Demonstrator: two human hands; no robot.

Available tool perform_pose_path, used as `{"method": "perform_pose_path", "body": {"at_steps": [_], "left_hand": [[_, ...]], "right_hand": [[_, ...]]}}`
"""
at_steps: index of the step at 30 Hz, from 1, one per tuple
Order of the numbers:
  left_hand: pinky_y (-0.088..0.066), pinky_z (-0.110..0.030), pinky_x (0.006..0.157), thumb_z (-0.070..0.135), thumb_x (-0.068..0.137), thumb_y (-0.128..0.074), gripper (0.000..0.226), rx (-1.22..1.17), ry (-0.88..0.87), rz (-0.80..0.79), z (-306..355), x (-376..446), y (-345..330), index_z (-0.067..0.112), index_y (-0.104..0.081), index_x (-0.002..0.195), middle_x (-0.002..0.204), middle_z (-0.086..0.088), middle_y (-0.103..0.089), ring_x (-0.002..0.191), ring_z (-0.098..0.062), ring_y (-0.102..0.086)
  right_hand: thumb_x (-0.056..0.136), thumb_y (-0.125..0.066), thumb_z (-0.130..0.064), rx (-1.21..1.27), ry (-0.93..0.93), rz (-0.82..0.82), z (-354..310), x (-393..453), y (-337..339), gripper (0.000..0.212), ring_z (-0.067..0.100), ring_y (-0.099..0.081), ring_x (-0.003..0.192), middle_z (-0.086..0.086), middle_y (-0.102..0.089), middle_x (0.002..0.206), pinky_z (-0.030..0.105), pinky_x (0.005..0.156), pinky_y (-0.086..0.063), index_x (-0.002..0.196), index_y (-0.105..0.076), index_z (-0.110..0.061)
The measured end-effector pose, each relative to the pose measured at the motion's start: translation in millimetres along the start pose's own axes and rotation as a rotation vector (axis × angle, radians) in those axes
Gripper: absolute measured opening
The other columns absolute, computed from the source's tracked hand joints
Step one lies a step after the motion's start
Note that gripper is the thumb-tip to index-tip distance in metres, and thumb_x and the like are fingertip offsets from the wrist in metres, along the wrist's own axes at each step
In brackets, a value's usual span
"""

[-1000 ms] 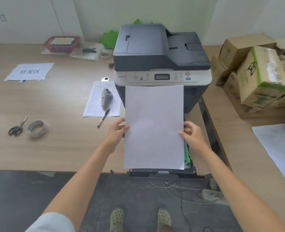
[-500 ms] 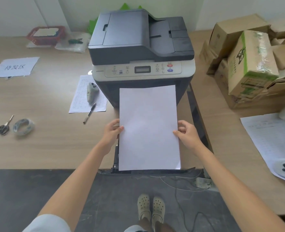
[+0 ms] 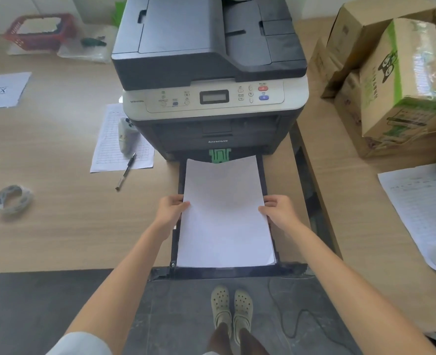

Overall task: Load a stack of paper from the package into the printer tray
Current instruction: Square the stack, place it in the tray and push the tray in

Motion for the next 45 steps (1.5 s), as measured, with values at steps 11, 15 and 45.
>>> {"method": "perform_pose_path", "body": {"at_steps": [11, 15, 45], "left_hand": [[-0.051, -0.045, 0.087, -0.001, 0.084, -0.055, 0.019, 0.016, 0.061, 0.012, -2, 37, -1, -0.005, -0.065, 0.100, 0.095, -0.019, -0.067, 0.085, -0.030, -0.063], [-0.053, -0.048, 0.087, 0.000, 0.082, -0.060, 0.017, 0.051, 0.075, 0.027, -6, 42, 2, -0.001, -0.064, 0.099, 0.099, -0.021, -0.068, 0.090, -0.037, -0.065], [-0.056, -0.030, 0.050, 0.009, 0.084, -0.062, 0.015, 0.454, -0.017, 0.112, -26, -12, 26, 0.001, -0.070, 0.093, 0.078, -0.018, -0.070, 0.051, -0.025, -0.063]], "right_hand": [[0.085, -0.063, 0.001, -0.044, -0.061, 0.037, -9, 29, -8, 0.040, 0.020, -0.054, 0.093, 0.020, -0.062, 0.119, 0.029, 0.084, -0.045, 0.124, -0.056, 0.001], [0.084, -0.063, 0.002, -0.075, -0.068, 0.043, -10, 31, -9, 0.038, 0.021, -0.055, 0.092, 0.021, -0.063, 0.117, 0.027, 0.082, -0.045, 0.122, -0.056, 0.003], [0.088, -0.060, -0.014, -0.378, 0.125, 0.215, 4, -14, 28, 0.025, 0.026, -0.064, 0.100, 0.015, -0.069, 0.111, 0.026, 0.080, -0.046, 0.110, -0.068, -0.003]]}}
Point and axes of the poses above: each hand's wrist, its own x-axis towards the middle knuckle, its own y-axis out of the back of the hand, z = x × y, the point moved 9 cm from there along x, towards the middle knuckle
